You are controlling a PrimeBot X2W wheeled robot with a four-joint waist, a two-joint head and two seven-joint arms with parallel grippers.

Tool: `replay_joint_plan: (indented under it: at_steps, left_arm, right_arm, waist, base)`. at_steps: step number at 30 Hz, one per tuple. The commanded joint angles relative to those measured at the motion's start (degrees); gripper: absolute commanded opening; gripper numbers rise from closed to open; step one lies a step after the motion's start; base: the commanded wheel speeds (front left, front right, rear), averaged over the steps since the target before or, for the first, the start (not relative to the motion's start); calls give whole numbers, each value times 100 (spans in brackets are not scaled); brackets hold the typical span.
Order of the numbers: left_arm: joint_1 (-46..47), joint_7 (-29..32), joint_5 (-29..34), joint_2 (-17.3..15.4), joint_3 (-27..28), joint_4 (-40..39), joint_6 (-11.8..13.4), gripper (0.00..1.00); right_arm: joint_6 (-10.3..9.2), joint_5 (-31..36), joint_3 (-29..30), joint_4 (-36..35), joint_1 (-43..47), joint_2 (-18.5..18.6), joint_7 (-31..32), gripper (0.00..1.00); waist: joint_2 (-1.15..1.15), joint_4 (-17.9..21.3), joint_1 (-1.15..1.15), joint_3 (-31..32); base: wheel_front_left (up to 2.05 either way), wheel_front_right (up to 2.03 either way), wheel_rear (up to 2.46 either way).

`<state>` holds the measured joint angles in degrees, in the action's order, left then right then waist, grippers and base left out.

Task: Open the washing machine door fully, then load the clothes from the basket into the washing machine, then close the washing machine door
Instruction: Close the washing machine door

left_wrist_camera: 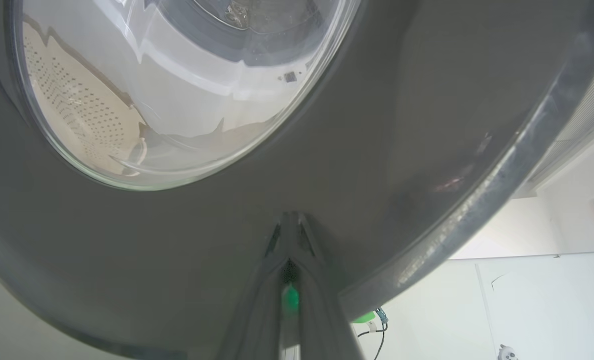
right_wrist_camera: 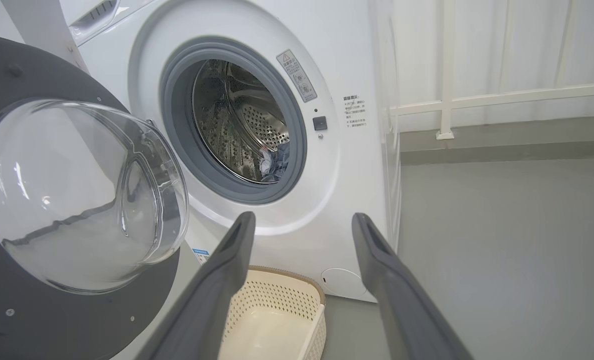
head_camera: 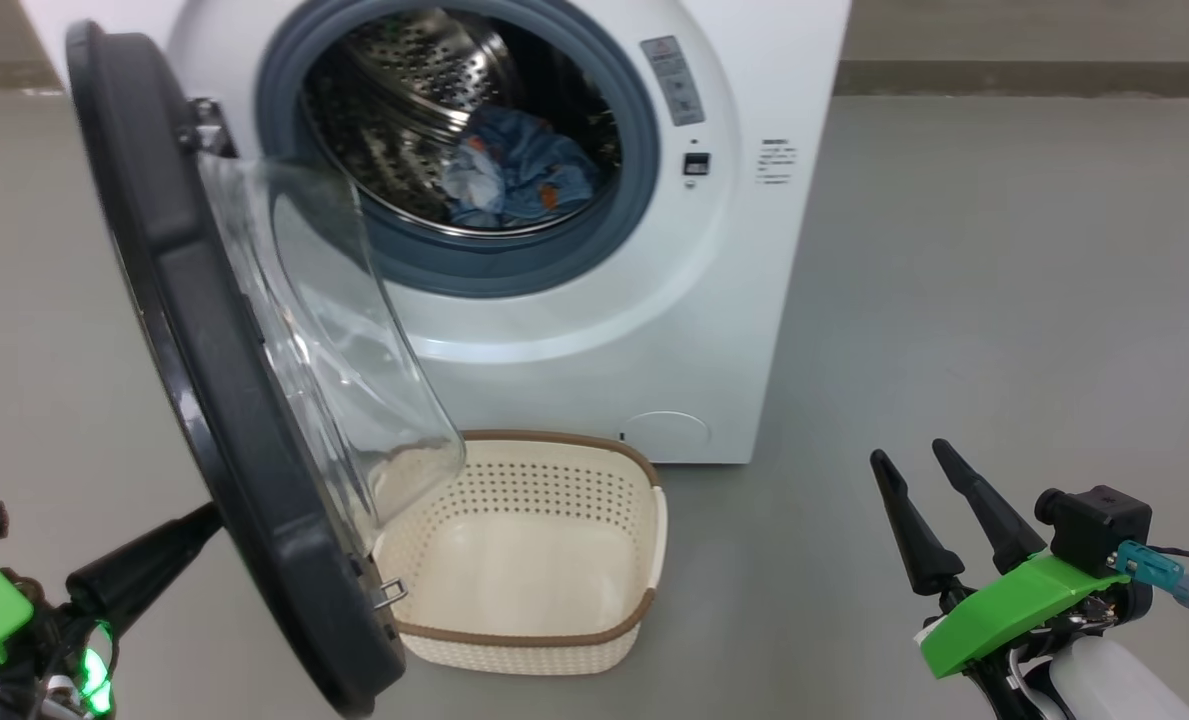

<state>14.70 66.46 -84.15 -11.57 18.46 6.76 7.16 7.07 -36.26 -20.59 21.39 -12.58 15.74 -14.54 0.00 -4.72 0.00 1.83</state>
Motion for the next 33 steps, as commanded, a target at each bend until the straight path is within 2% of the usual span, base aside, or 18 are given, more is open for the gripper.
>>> replay_joint_plan:
  at_steps: [1,9,21,33]
  left_arm:
    - [94,-8,-78,-121,120,-222,10,0]
    - [105,-124,-126,109,101,-316,-51,0]
    - [443,-720,40,384,162,-92,-226,0]
    - [793,-997,146,480,94,211,-444,0]
  right_arm:
    - [42,31,-77,-140,-123,81,-46,100]
    - [42,30,-77,-142,-156,125,-46,100]
    - [42,20,-90,-152,-217,129,-46,100]
    - [42,32,-26,-175,-227,100,-46,100]
  waist:
    - [0,226,0,-47]
    - [0,798,0,-100]
    - [0,1489,0,-177]
    - [0,1740,0,-255]
  base:
    - [0,0,0]
    - [0,0,0]
    - [0,0,0]
    - [0,0,0]
